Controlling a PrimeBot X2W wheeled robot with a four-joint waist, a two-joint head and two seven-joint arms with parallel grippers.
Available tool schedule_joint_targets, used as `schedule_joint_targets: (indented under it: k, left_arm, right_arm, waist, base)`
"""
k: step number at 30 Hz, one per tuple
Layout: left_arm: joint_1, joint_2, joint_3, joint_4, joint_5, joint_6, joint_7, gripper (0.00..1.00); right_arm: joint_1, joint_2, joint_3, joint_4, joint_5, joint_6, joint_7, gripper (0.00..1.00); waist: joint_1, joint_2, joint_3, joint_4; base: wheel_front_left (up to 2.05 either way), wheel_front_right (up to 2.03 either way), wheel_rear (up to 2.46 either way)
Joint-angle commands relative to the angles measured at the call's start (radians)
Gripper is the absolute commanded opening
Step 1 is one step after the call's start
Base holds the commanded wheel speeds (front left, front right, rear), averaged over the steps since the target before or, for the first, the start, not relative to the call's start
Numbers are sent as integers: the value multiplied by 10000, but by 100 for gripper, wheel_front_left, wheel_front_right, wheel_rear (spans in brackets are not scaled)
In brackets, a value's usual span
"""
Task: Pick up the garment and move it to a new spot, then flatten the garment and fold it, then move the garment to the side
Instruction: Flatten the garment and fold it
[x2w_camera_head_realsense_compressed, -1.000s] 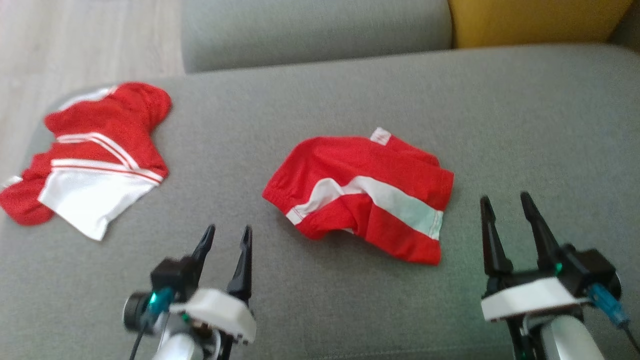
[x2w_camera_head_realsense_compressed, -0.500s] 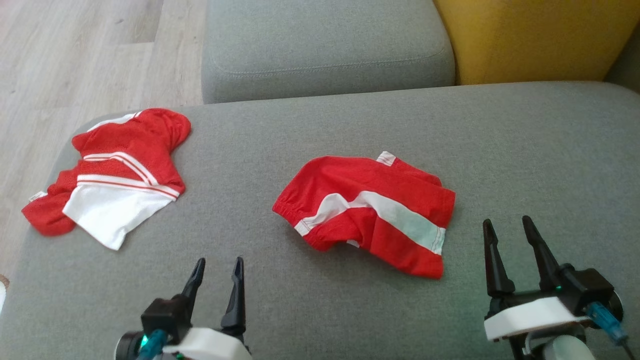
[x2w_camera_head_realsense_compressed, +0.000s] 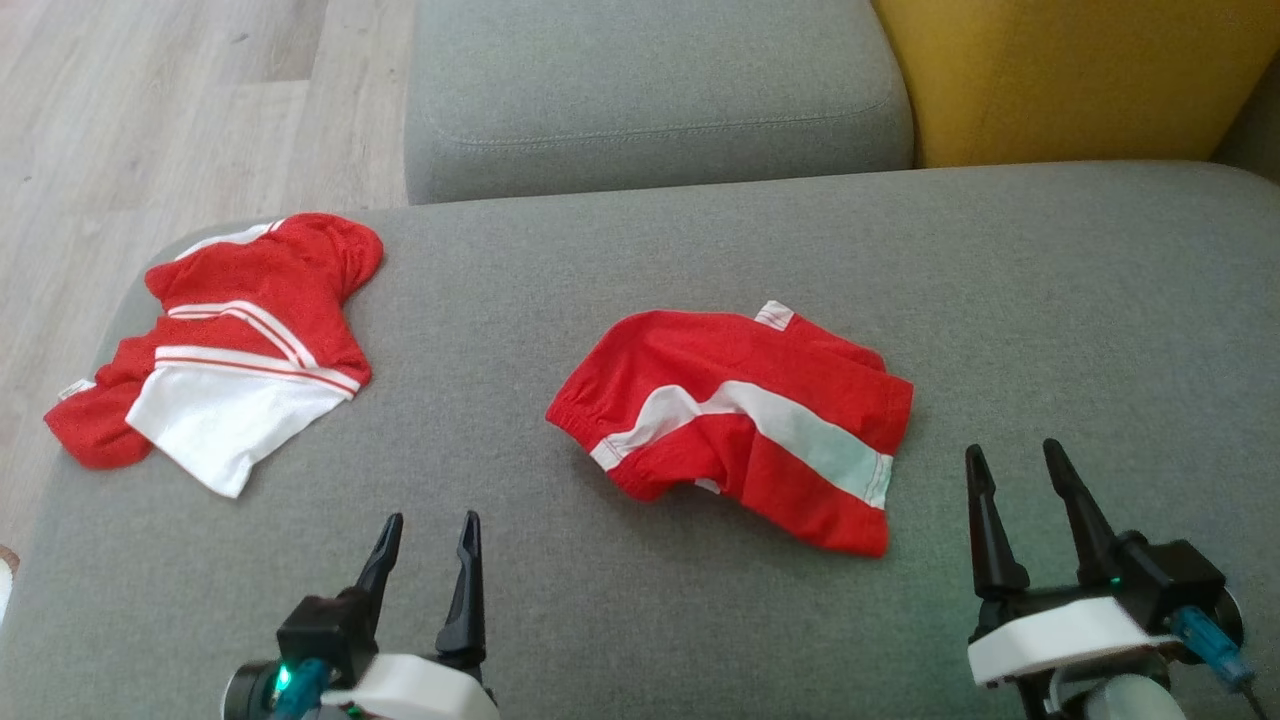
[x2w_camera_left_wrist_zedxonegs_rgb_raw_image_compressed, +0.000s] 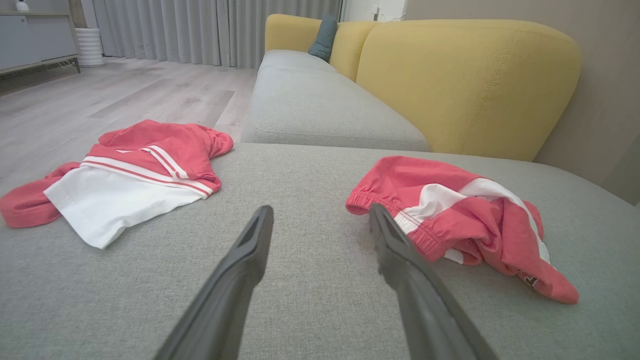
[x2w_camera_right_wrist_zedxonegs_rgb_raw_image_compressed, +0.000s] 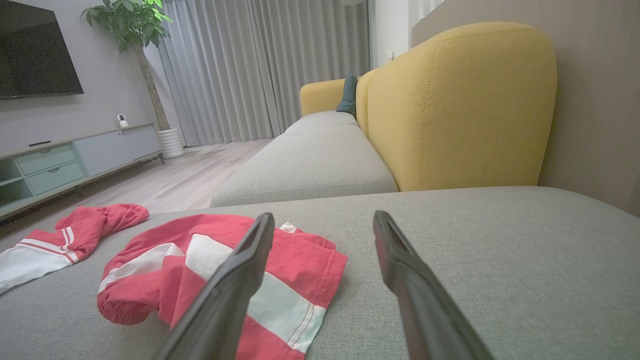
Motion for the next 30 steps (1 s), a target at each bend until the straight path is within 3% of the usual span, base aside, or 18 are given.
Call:
schedule_joint_targets:
  k: [1, 6, 10, 19, 30]
  left_arm:
    - [-295, -37, 445, -345, 119, -27, -122, 100]
    - [-397, -7, 389, -200, 183, -21, -57, 100]
    - [-817, -168, 128, -51, -2, -280, 435, 100]
    - [-2210, -754, -294, 749, -1403, -966, 2039, 100]
    - [-3692, -937, -4, 2165, -3363, -973, 2495, 100]
  right_arm:
    - [-310, -49, 254, -275, 31, -7, -65, 100]
    - [-339, -49, 273, -275, 49, -7, -65, 100]
    - [-402, -49, 298, -273, 58, -7, -65, 100]
    - [-690, -49, 522, -277, 159, -7, -65, 100]
    - [-1258, -49, 508, -450, 269, -7, -65, 100]
  waist:
    - [1, -1, 6, -3]
    - [1, -1, 84, -41]
    - [1, -1, 227, -85]
    - [1, -1, 817, -409]
    - [1, -1, 2015, -975]
  base:
    - [0, 0, 0]
    - [0, 0, 0]
    - [0, 0, 0]
    - [0, 0, 0]
    - [0, 0, 0]
